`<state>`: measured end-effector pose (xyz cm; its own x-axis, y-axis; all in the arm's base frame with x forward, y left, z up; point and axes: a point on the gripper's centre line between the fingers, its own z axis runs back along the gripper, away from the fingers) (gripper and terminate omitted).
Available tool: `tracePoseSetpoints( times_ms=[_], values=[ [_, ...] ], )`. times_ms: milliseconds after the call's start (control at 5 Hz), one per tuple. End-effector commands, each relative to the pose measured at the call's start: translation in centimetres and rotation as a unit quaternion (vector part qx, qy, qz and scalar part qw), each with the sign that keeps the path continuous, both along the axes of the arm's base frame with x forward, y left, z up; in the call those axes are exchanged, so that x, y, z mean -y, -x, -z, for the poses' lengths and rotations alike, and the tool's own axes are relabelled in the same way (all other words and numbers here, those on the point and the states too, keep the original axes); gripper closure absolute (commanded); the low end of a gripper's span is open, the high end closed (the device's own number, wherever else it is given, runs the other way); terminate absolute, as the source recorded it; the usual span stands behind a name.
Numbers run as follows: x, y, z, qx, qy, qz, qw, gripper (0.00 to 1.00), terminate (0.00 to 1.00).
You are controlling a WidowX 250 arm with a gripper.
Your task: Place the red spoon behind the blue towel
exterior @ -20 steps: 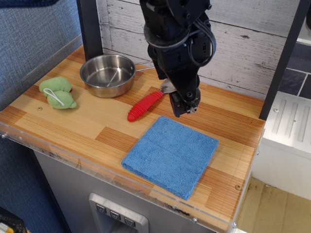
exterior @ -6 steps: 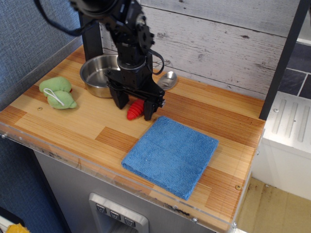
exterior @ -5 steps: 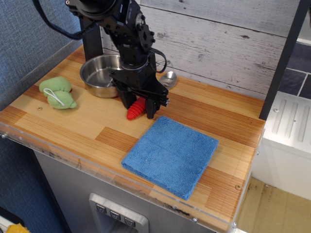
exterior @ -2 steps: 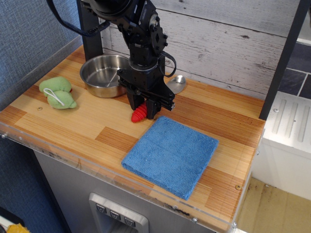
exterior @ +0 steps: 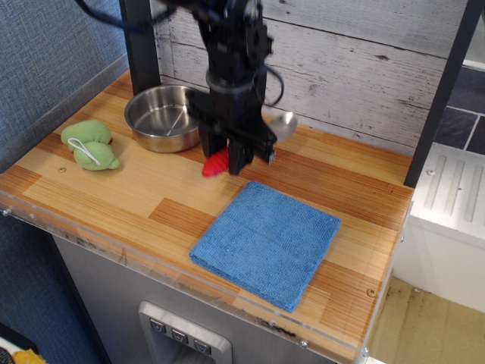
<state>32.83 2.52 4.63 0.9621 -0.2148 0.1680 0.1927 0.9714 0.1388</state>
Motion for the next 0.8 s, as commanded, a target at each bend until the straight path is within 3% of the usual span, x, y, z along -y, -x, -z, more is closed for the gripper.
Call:
tracePoseSetpoints(
  times_ms=[0,200,400,600],
  values=[
    [0.7,0.8,-5.9,0.02,-0.03,0.174,0.9841,1.0,0.0],
    [0.6,1.5,-7.2,0.005,-0.05,0.282,0.9581,1.0,0.0],
    [-0.4,2.0,-8.0,0.022,-0.064,0.356,0.9318,1.0,0.0],
    [0.1,1.0,-8.2,0.032,-0.098,0.424,0.8997,1.0,0.0]
  ],
)
